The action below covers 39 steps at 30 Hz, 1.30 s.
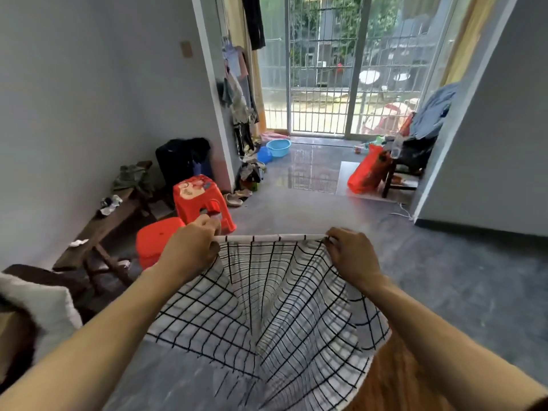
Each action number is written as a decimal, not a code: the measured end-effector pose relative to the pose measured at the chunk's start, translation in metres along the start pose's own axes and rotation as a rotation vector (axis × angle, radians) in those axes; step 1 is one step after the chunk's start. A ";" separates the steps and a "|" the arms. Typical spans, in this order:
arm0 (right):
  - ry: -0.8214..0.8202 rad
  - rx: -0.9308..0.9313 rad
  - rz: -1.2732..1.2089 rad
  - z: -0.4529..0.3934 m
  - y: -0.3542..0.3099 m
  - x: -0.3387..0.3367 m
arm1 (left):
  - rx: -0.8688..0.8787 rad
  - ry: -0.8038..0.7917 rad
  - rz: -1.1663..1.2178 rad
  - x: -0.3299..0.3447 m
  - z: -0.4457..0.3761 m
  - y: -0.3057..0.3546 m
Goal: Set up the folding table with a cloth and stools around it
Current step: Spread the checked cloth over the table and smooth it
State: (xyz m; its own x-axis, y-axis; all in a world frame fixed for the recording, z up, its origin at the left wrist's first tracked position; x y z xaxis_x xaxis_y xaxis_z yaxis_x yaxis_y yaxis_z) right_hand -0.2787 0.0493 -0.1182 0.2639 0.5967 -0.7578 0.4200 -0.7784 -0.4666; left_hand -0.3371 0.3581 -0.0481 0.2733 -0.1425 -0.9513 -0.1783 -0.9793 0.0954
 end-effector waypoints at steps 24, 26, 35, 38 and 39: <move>-0.009 0.588 0.274 -0.229 0.265 0.111 | 0.418 -0.081 0.155 0.211 -0.397 -0.030; 0.048 0.570 0.328 -0.242 0.286 0.082 | 0.509 -0.093 0.182 0.228 -0.411 -0.014; 0.140 0.494 0.529 -0.224 0.350 -0.041 | 0.702 -0.004 0.230 0.267 -0.433 0.098; 0.158 0.449 0.588 -0.198 0.360 -0.078 | 0.758 0.006 0.255 0.268 -0.425 0.134; 0.150 0.410 0.601 -0.187 0.361 -0.091 | 0.783 0.012 0.260 0.267 -0.420 0.145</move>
State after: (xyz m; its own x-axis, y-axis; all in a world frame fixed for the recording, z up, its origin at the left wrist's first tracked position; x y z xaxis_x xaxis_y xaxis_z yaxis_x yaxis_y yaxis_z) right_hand 0.0117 -0.2493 -0.1325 0.4739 0.0425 -0.8795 -0.1846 -0.9718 -0.1465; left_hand 0.1073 0.1176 -0.1650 0.1417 -0.3571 -0.9233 -0.8435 -0.5316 0.0762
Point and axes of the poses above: each hand's wrist, its own z-axis away from the middle knuckle, its own x-axis out of the palm, y = z × x, the point moved 3 cm from there along -z, towards the middle knuckle
